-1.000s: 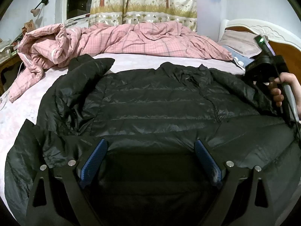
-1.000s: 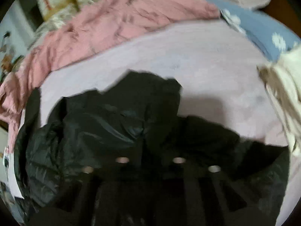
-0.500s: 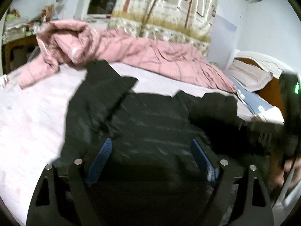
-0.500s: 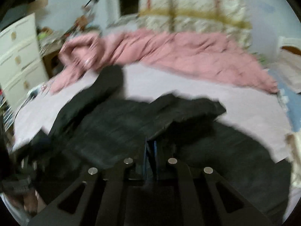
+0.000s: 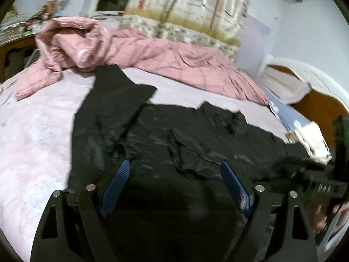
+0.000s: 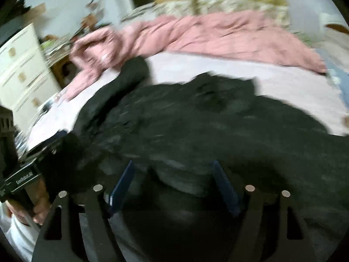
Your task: Fold large clothes
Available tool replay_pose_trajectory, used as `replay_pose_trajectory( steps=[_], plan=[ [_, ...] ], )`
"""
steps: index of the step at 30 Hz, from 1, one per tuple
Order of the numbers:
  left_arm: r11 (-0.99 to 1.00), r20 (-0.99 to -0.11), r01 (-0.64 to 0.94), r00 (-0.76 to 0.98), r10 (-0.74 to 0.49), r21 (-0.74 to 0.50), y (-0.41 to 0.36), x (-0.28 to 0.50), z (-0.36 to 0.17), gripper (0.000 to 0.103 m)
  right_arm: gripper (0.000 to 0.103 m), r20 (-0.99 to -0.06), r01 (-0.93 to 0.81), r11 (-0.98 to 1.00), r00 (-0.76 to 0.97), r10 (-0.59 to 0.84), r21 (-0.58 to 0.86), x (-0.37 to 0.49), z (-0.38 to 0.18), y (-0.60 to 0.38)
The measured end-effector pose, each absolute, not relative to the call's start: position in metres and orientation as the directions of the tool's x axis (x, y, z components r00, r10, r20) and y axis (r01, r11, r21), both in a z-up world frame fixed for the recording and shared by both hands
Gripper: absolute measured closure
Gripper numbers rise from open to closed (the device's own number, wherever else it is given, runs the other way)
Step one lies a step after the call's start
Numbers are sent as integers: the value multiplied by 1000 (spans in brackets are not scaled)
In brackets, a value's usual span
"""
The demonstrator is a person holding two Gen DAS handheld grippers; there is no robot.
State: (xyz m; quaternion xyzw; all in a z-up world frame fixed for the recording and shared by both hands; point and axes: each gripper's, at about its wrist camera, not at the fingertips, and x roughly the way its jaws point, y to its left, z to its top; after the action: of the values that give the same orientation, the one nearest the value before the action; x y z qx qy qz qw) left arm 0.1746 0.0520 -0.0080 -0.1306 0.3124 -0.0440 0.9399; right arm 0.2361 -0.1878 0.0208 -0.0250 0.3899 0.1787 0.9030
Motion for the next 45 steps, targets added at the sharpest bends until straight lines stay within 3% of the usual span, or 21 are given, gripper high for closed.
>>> replay_pose_trajectory(
  steps=[4, 7, 12, 13, 14, 16, 17, 19, 22, 26, 30, 32, 34, 38, 43, 45],
  plan=[
    [969, -658, 70, 723, -212, -236, 42, 206, -4, 18, 24, -697, -193, 979, 694, 179, 60, 226, 28, -251],
    [929, -698, 145, 623, -352, -339, 46, 233, 10, 18, 24, -693, -125, 985, 701, 170, 114, 216, 34, -303],
    [982, -820, 90, 540, -189, -167, 28, 283, -9, 19, 24, -734, -60, 995, 672, 98, 78, 217, 34, -343],
    [983, -849, 74, 497, -180, -165, 26, 294, -24, 28, 24, -749, -54, 996, 657, 84, 64, 221, 30, -344],
    [983, -868, 65, 462, -184, -173, 25, 300, -38, 46, 24, -769, -56, 997, 635, 76, 52, 225, 25, -346],
    [983, -880, 72, 439, -183, -169, 21, 303, -55, 54, 26, -801, -95, 995, 594, 82, 31, 237, 13, -340],
    [987, -871, 91, 466, -157, -130, 19, 301, -54, 70, 28, -815, -108, 994, 576, 67, 6, 245, 6, -336],
    [992, -852, 98, 509, -119, -80, 15, 297, -47, 88, 28, -817, -106, 994, 574, 48, -16, 253, -1, -333],
    [999, -804, 39, 594, -23, 0, 19, 294, -38, 92, 28, -809, -80, 994, 588, -12, -73, 274, -11, -325],
    [999, -787, -6, 616, 28, 31, 34, 298, -35, 92, 25, -814, -76, 993, 580, -31, -92, 285, -18, -313],
    [998, -760, 35, 647, -61, -50, 44, 289, -26, 86, 23, -825, -93, 988, 564, -47, -121, 283, -24, -305],
    [996, -686, 71, 722, -92, -58, 44, 275, -6, 70, 23, -809, -67, 992, 585, -48, -107, 277, -18, -310],
    [999, -614, 39, 788, -39, -12, 53, 263, 20, 55, 23, -777, -39, 997, 629, -27, -66, 265, -8, -317],
    [990, -504, -84, 854, 128, 109, 84, 254, 50, 47, 20, -719, -25, 996, 694, -45, -88, 250, 11, -320],
    [999, -573, -3, 819, 22, 34, 115, 277, 35, 40, 17, -686, -22, 997, 727, -33, -72, 242, 23, -321],
    [999, -622, -19, 783, 33, 30, 121, 291, 18, 38, 17, -685, -22, 998, 728, -24, -59, 242, 24, -323]
  ],
)
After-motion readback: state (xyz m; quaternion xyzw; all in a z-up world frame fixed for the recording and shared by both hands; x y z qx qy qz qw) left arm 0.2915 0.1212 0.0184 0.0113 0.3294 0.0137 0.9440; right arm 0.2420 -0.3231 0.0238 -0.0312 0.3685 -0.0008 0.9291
